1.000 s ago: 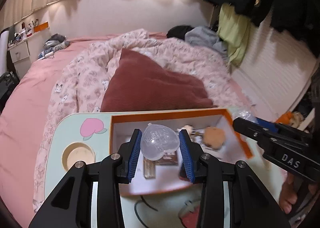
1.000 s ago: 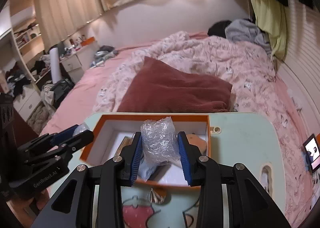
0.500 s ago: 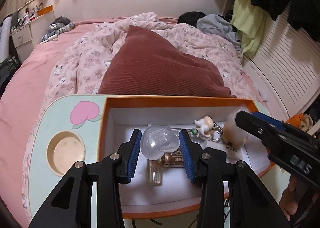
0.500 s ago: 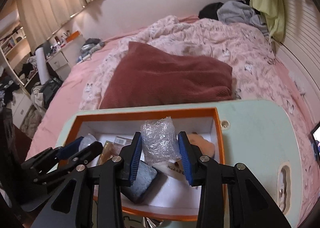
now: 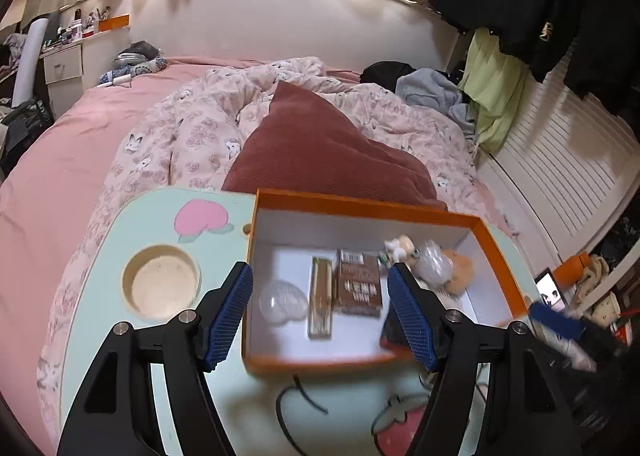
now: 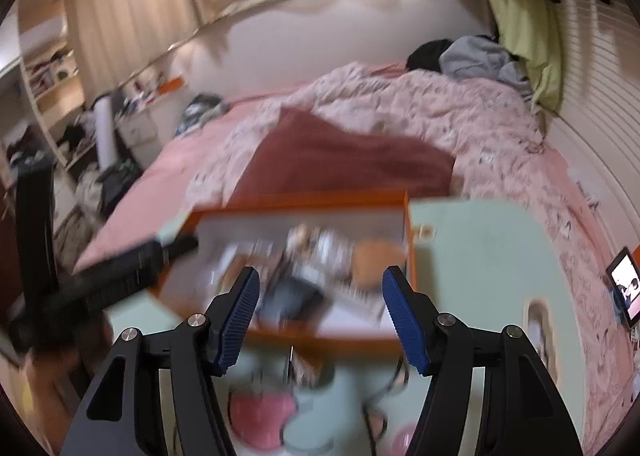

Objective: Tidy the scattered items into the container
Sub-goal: 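Withdraw the left tool while the right tool moves to the metal cone, then grasp the metal cone with the right tool and carry it over the box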

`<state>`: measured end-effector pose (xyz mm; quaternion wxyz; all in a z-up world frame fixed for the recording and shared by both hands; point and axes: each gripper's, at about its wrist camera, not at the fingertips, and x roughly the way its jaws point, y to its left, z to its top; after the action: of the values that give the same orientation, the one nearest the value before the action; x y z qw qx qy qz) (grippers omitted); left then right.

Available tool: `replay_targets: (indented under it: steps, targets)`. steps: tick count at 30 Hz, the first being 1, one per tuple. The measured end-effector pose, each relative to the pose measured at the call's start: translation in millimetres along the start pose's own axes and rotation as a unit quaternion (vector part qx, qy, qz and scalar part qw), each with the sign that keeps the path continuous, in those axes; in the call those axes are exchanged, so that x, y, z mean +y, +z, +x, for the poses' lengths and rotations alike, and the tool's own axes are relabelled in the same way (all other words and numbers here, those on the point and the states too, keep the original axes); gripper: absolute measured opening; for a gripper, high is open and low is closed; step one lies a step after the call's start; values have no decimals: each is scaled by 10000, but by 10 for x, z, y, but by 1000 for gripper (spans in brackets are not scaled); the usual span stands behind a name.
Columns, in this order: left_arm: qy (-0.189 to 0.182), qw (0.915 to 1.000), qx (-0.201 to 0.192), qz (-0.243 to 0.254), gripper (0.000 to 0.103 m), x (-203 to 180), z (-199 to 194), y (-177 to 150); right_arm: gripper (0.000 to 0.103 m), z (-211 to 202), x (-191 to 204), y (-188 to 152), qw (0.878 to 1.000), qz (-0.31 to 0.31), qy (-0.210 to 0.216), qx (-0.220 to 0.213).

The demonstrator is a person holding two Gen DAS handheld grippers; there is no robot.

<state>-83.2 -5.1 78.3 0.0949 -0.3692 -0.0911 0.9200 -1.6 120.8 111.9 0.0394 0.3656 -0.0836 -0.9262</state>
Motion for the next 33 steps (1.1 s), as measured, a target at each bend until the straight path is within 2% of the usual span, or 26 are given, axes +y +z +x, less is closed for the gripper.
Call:
replay_targets:
  steps: [3,5,8,10,11,13,14,17,26,28,33]
  targets:
    - [16,10000,38,76,70,-75,-76,-178,61,52,31,-283,9996,-155,-203,145]
    - [110,9994,-119,318,70,-165,-159,-315,61,152,71,-395,9987,-283,-338,245]
    - [367,9959,-219,797,70,-314,-264,-483,61,333,106,-439,9972,-394,-342,526]
    - [523,9940,-348,898,71,-367,-331,-535,61,445,94,-423,9958,-427,-390,713]
    - [591,9926,-533,913,71,-383,-393,-569,61,505,73,-413,9950,-419,-383,816]
    - [564,9909,-752,961,71,-408,-479,-615,61,597,52,-405,9943,-376,-323,947]
    - [514,9914,-727,959,71,-401,-490,-634,58,644,29,-398,9938,-352,-314,1009]
    - [333,9951,-524,769,71,-333,-456,-694,30,738,19,-408,9921,-305,-247,1189]
    - [189,9991,-69,367,71,-141,-241,-765,28,495,0,-480,9957,-98,-47,925]
    - [301,9990,25,328,71,-95,-154,-729,28,422,5,-469,9966,-68,-11,824]
    - [637,9979,-22,150,71,52,-22,-610,28,319,30,-394,9977,-4,75,674]
